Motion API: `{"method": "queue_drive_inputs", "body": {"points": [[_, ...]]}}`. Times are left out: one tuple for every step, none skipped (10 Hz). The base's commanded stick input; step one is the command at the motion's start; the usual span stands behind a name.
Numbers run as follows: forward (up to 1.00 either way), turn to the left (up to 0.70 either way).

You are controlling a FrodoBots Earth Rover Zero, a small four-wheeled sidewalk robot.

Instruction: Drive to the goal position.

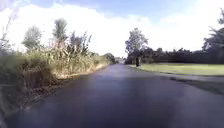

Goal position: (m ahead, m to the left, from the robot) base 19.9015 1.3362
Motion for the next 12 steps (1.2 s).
{"method": "queue_drive_inputs", "body": {"points": [[0.70,0.00],[0.78,0.00],[0.78,0.00],[0.79,0.00],[0.79,0.00],[0.79,0.00],[0.73,0.00],[0.74,0.00],[0.74,0.00],[0.73,0.00],[0.73,0.00],[0.72,0.00]]}}
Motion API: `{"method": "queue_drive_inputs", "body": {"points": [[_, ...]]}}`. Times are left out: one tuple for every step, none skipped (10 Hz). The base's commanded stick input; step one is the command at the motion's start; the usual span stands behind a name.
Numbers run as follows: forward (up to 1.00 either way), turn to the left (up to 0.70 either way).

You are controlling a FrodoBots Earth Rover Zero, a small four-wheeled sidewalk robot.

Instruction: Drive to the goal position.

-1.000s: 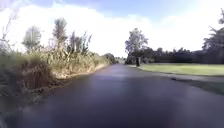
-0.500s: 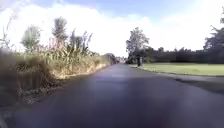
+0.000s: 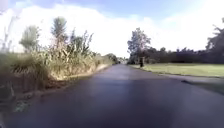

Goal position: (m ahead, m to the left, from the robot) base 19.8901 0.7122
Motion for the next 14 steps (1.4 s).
{"method": "queue_drive_inputs", "body": {"points": [[0.71,0.00],[0.72,0.00],[0.72,0.00],[0.72,0.00],[0.71,0.00],[0.72,0.00],[0.72,0.00],[0.72,0.00],[0.72,0.00],[0.72,0.00],[0.71,0.00],[0.71,0.00],[0.69,0.00],[0.69,0.00]]}}
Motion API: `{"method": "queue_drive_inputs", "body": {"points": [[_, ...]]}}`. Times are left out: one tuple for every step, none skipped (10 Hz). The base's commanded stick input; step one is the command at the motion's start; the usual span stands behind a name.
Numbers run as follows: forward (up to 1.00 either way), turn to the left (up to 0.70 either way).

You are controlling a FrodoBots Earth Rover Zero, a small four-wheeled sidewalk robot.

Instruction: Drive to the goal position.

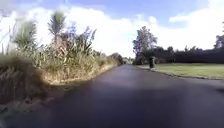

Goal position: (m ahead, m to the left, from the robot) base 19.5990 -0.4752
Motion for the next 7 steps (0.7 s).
{"method": "queue_drive_inputs", "body": {"points": [[0.68,0.00],[0.53,0.00],[0.06,0.00],[0.06,0.00],[0.06,0.00],[0.06,0.00],[0.06,0.00]]}}
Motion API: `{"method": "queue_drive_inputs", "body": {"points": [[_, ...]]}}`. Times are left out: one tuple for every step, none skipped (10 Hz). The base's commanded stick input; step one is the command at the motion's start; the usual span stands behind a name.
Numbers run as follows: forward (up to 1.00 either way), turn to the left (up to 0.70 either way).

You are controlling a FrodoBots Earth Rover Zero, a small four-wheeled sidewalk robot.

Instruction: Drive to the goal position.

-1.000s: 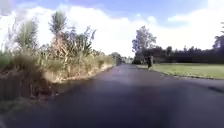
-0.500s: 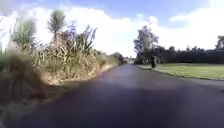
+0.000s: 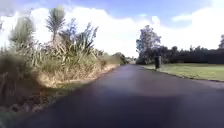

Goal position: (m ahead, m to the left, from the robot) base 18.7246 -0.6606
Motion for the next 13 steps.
{"method": "queue_drive_inputs", "body": {"points": [[0.05,0.00],[0.05,0.00],[0.06,0.00],[0.06,0.00],[0.06,0.00],[0.06,0.00],[0.06,0.00],[0.06,0.00],[0.08,0.00],[0.10,0.00],[0.09,0.00],[0.18,0.00],[0.38,-0.05]]}}
